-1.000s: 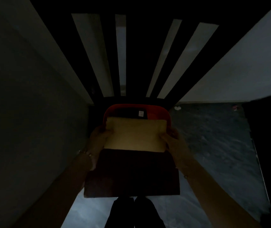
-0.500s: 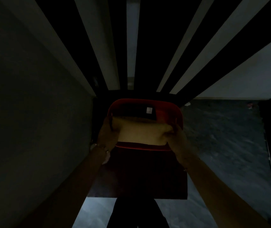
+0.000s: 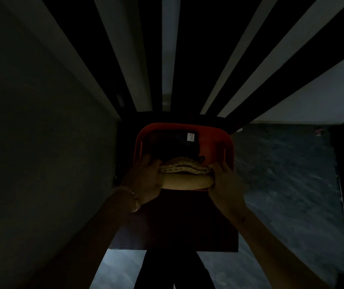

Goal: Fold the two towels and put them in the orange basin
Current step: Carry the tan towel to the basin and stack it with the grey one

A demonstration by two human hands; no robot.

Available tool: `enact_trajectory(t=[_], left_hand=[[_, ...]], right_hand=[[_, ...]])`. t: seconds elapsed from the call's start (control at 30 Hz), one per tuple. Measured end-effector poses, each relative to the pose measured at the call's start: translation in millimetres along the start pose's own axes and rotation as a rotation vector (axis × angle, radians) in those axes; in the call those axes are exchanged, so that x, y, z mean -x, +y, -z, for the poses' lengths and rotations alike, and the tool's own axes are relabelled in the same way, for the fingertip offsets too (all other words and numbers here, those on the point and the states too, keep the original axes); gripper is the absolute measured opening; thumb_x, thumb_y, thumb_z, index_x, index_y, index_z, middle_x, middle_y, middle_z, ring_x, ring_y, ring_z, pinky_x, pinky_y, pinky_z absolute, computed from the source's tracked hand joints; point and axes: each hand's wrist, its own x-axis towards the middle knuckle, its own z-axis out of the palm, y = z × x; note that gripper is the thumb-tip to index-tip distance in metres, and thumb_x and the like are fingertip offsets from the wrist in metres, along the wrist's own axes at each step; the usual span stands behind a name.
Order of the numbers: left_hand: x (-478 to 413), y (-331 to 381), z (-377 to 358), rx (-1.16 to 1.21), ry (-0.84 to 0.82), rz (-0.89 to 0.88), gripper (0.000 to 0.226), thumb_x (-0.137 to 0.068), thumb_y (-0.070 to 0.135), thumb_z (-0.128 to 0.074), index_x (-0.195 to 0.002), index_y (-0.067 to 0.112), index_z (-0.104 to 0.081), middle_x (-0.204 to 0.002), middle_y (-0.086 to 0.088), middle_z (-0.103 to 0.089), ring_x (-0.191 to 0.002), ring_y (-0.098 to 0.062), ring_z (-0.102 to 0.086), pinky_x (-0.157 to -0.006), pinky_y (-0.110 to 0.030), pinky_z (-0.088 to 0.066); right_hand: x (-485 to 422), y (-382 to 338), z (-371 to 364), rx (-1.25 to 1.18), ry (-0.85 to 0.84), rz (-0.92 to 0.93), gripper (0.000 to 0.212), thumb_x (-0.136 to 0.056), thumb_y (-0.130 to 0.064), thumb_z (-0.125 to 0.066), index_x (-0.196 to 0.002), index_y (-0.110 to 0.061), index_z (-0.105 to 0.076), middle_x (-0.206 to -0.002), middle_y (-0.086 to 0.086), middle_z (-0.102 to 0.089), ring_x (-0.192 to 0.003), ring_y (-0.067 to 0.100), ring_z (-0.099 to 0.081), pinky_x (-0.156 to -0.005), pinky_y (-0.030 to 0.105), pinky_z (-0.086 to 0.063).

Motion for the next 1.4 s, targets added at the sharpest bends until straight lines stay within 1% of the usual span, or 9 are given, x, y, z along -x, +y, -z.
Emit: enact_trajectory(t=[0.3,0.47,0.57,0.67,0.97,1.07,1.17,1.27,1.4], left_hand=[[-14.1,1.5,-6.6,-0.098,0.139,-0.03,0.039,-0.093,0.013,-0.043,-0.131,0.009,-0.044,-0.129,-0.01,-0.051,-0.118,-0.025,-0.047,-0.09,-0.031,-0.038],[-4.6,-4.4,-8.2,0.089,0.227,-0.087,0.039,-0.083,0.003,-0.053,-0.121,0.008,-0.054,-0.121,-0.009,-0.055,-0.11,-0.025,-0.051,-0.085,-0.029,-0.039],[13.1,-7.5,2.8,0.53,0.287,-0.049,0.049,-0.072,0.0,-0.066,-0.113,0.024,-0.054,-0.11,0.008,-0.055,-0.101,-0.004,-0.053,-0.081,-0.021,-0.039],[30.2,-6.2,17.6,1.028,0.42,0.023,0.06,-0.053,0.026,-0.078,-0.104,0.042,-0.051,-0.107,0.018,-0.055,-0.092,0.014,-0.054,-0.069,-0.007,-0.045],[42.7,-1.1,0.6,1.861,0.448,0.298,0.073,-0.065,0.042,-0.079,-0.129,0.019,-0.053,-0.129,-0.002,-0.059,-0.116,-0.02,-0.058,-0.091,-0.041,-0.049],[51.7,19.2,-15.1,1.921,0.273,0.361,0.052,-0.07,0.041,-0.071,-0.117,0.02,-0.062,-0.118,0.0,-0.066,-0.104,-0.016,-0.065,-0.084,-0.036,-0.048],[53.2,38.8,-24.5,2.076,0.097,0.433,0.081,-0.056,0.043,-0.085,-0.126,0.017,-0.054,-0.125,-0.006,-0.061,-0.112,-0.023,-0.06,-0.092,-0.044,-0.046],[50.9,45.9,-20.4,2.115,0.255,0.556,0.046,-0.069,0.027,-0.069,-0.112,0.018,-0.054,-0.105,-0.001,-0.065,-0.102,-0.02,-0.061,-0.084,-0.04,-0.049],[50.7,40.2,-15.5,2.097,0.356,0.622,0.039,-0.08,0.018,-0.064,-0.117,0.014,-0.051,-0.112,-0.001,-0.061,-0.099,-0.019,-0.059,-0.086,-0.04,-0.048]], right_hand=[[-12.7,-11.3,2.1,0.044,-0.29,0.046,0.077,-0.079,-0.01,-0.062,-0.147,-0.018,-0.027,-0.142,0.008,-0.037,-0.128,0.029,-0.039,-0.101,0.037,-0.04],[-16.8,-12.2,9.4,0.049,-0.194,0.112,0.052,-0.078,-0.009,-0.062,-0.129,-0.01,-0.052,-0.129,0.008,-0.048,-0.118,0.025,-0.044,-0.085,0.021,-0.031],[-16.4,-14.1,22.5,-0.059,-0.164,0.122,0.045,-0.077,-0.015,-0.063,-0.121,-0.008,-0.057,-0.116,0.006,-0.054,-0.106,0.021,-0.051,-0.076,0.018,-0.032],[-14.2,-23.0,47.2,-0.317,-0.232,0.009,0.03,-0.08,-0.019,-0.067,-0.105,-0.028,-0.055,-0.09,-0.013,-0.056,-0.078,-0.001,-0.052,-0.062,0.011,-0.036],[-9.0,-44.8,48.8,-0.717,-0.408,-0.17,0.02,-0.089,-0.002,-0.056,-0.097,-0.021,-0.058,-0.085,-0.004,-0.061,-0.063,-0.004,-0.061,-0.056,0.009,-0.047],[-4.5,-44.6,42.3,-0.865,-0.42,-0.252,0.025,-0.092,-0.004,-0.052,-0.09,-0.028,-0.054,-0.089,-0.001,-0.062,-0.071,0.002,-0.06,-0.055,0.007,-0.048],[-1.6,-43.8,31.7,-0.866,-0.491,-0.333,0.021,-0.092,-0.01,-0.056,-0.112,-0.013,-0.058,-0.092,-0.001,-0.061,-0.079,0.008,-0.059,-0.058,0.011,-0.048],[1.0,-48.4,25.1,-0.867,-0.539,-0.377,0.023,-0.089,-0.017,-0.061,-0.111,-0.014,-0.053,-0.095,-0.003,-0.058,-0.081,0.006,-0.057,-0.059,0.013,-0.047],[-2.0,-55.4,20.8,-0.965,-0.511,-0.429,0.019,-0.093,-0.012,-0.053,-0.11,-0.02,-0.054,-0.103,0.002,-0.06,-0.086,0.012,-0.059,-0.058,0.012,-0.05]])
